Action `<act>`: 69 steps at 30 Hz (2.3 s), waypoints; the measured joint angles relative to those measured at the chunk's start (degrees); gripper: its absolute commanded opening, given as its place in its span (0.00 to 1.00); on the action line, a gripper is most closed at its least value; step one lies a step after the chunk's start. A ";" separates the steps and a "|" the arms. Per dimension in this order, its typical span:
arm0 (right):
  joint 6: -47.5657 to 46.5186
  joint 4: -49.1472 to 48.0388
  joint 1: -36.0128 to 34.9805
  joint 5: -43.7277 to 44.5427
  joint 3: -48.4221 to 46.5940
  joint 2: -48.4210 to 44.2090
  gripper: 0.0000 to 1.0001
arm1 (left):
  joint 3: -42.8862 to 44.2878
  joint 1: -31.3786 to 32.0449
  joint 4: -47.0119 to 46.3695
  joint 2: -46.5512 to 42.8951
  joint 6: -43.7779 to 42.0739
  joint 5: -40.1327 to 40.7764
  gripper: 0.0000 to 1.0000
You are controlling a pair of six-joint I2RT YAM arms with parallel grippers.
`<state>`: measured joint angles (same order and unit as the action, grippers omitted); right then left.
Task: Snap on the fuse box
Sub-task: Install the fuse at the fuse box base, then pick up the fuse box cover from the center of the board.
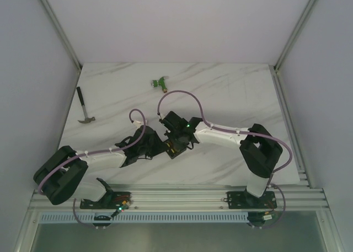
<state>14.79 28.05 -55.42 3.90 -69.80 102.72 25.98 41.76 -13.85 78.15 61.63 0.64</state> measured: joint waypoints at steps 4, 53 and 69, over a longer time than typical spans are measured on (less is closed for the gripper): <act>0.20 -1.22 -0.07 -0.02 1.25 -0.33 0.00 | 0.13 0.00 -0.09 0.17 0.02 0.00 0.36; 4.85 4.13 10.69 3.63 -1.18 -16.76 0.76 | 7.65 -1.60 11.39 -3.52 -2.36 1.18 0.45; 6.88 -2.82 55.82 6.03 10.60 -21.42 1.00 | 11.10 -4.74 15.61 4.85 -6.23 -0.50 0.37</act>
<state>21.67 25.23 0.40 9.93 -59.20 81.30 37.08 37.01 1.76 83.00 55.40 0.14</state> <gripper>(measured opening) 0.995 0.389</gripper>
